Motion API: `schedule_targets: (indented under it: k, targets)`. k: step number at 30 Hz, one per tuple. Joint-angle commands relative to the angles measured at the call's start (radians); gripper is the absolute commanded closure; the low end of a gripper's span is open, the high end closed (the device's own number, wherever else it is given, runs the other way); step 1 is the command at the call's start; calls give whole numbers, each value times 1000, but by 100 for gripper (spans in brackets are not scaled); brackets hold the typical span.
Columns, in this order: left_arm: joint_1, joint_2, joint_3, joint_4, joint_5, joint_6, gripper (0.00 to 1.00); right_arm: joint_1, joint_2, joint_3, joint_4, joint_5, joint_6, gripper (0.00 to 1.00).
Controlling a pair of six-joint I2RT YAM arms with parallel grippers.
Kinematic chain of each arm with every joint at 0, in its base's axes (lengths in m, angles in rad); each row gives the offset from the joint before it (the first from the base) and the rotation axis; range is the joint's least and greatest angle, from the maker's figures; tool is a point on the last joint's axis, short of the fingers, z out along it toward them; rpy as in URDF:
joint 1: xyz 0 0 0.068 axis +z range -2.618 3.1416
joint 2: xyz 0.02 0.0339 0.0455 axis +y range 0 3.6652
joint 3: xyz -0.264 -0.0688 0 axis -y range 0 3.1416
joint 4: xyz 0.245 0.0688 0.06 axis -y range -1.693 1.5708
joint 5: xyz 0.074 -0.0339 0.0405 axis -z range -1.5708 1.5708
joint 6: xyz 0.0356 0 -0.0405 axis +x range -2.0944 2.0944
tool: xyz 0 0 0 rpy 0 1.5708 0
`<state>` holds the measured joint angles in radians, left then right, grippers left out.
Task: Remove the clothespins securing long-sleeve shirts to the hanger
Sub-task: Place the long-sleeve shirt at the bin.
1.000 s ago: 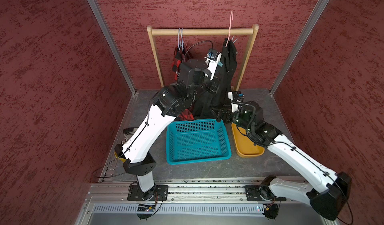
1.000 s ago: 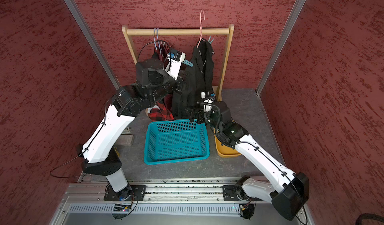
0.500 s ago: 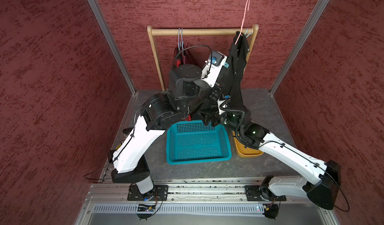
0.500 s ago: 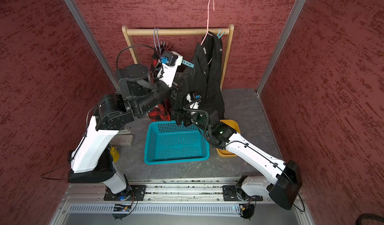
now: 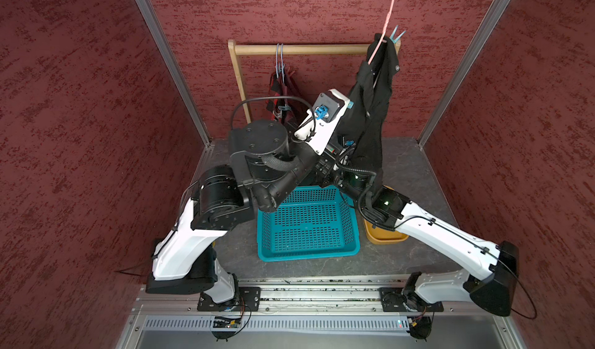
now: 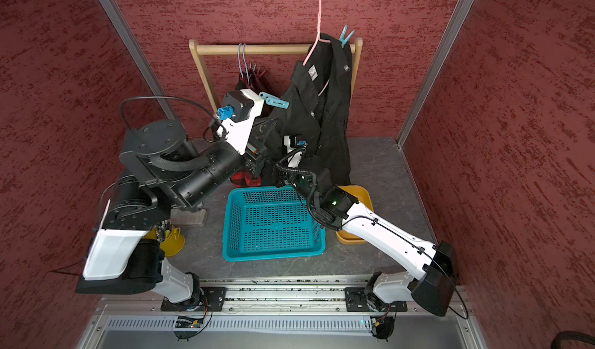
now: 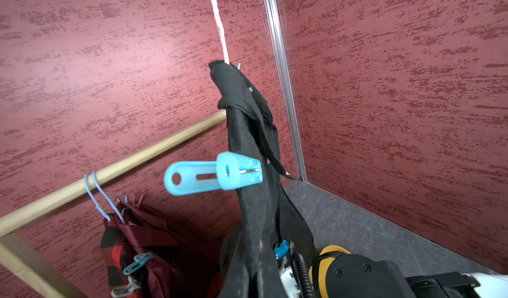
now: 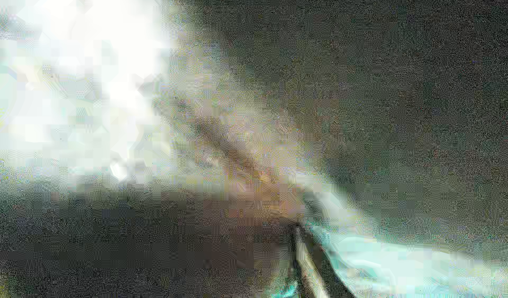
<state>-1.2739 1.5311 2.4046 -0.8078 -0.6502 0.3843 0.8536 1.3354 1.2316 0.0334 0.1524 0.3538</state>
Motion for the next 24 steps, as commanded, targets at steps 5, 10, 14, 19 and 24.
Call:
schedule_targets:
  k: [5, 10, 14, 19, 24]
  targets:
    - [4, -133, -132, 224, -61, 40, 100, 2, 13, 74, -14, 148, -54, 76]
    - [-2, -150, -130, 206, -33, 15, 100, 1, 58, 128, 11, 242, -108, 83]
    - [-31, -167, -111, 171, -41, 4, 100, 2, 88, 188, 10, 283, -133, 86]
    - [-100, -225, -129, 139, -95, -2, 100, 7, 69, 212, 1, 321, -133, 87]
    - [-189, -320, -200, 131, -158, -14, 100, 54, 33, 220, -11, 362, -167, 87]
